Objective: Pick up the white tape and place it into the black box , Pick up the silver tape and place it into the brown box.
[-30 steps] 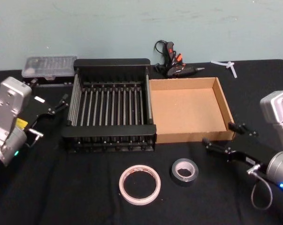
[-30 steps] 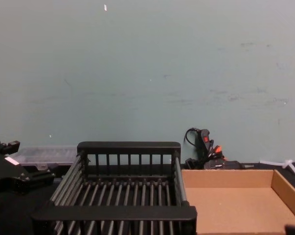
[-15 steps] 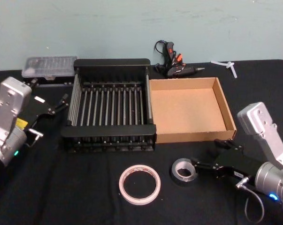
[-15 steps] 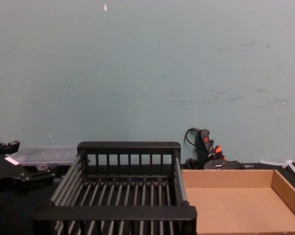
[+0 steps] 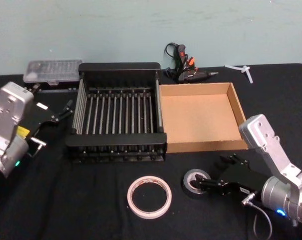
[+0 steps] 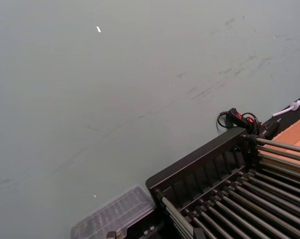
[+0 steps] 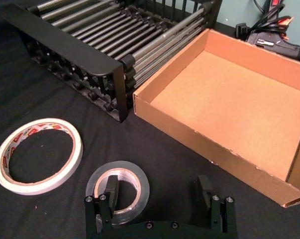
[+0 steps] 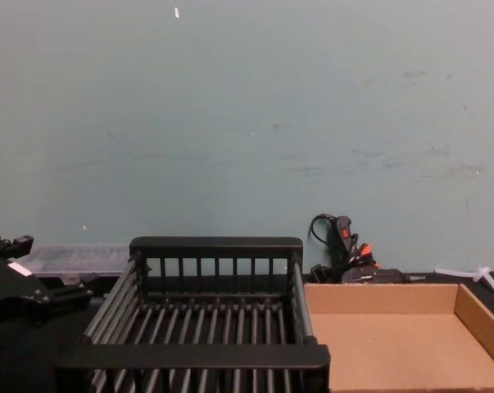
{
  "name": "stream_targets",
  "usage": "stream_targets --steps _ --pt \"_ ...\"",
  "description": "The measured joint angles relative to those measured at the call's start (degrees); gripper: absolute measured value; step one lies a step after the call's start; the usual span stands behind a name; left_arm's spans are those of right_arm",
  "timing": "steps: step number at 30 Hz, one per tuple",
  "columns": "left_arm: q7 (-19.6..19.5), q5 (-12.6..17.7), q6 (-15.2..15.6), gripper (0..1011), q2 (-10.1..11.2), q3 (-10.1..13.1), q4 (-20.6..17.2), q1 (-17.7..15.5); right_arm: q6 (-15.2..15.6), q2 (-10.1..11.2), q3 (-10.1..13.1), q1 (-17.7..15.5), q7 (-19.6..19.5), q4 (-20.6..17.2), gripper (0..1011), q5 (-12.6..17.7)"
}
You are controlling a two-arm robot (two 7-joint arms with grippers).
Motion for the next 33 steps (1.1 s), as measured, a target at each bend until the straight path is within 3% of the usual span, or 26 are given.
stream_targets --steps 22,33 --pt "0.0 0.0 0.0 1001 0.0 0.0 0.0 0.0 0.75 -3.04 0.58 0.3 0.95 2.16 1002 -3.49" --pt "0.0 0.0 0.0 1001 0.0 0.0 0.0 0.0 0.71 -2.99 0.63 0.25 0.95 2.11 998 -3.49"
